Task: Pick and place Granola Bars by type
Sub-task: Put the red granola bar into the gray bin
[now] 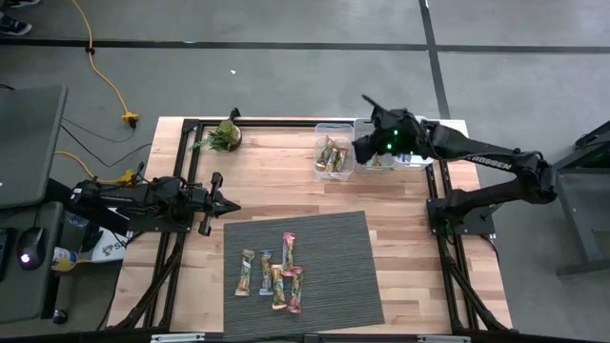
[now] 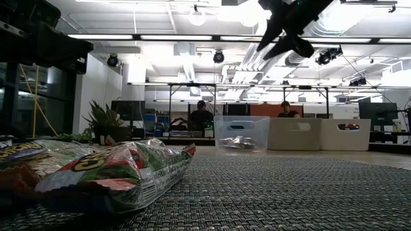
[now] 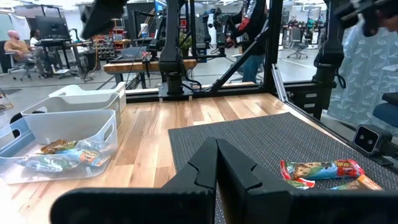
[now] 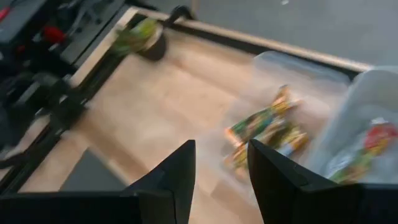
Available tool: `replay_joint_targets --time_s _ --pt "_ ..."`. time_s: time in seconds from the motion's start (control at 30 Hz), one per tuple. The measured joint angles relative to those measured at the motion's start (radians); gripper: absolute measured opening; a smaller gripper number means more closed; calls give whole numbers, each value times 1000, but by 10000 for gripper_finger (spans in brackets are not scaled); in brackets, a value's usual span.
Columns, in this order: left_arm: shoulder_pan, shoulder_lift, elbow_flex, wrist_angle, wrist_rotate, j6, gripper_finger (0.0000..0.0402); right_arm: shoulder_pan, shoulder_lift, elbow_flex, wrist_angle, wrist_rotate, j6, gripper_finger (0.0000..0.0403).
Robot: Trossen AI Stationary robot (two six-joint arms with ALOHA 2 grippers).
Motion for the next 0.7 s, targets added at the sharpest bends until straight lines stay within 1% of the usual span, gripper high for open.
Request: replay_joint_targets --time_s 0.17,0.3,0.43,0.5,0.7 --pt "0 0 0 0 0 0 1 115 0 0 0 3 17 129" --pt "0 0 0 0 0 0 1 199 0 0 14 3 117 129" --pt "0 0 0 0 0 0 1 314 0 0 69 8 192 129" --pt "0 0 0 0 0 0 1 378 0 0 98 47 225 129" --pt "0 0 0 0 0 0 1 577 14 0 247 221 271 129"
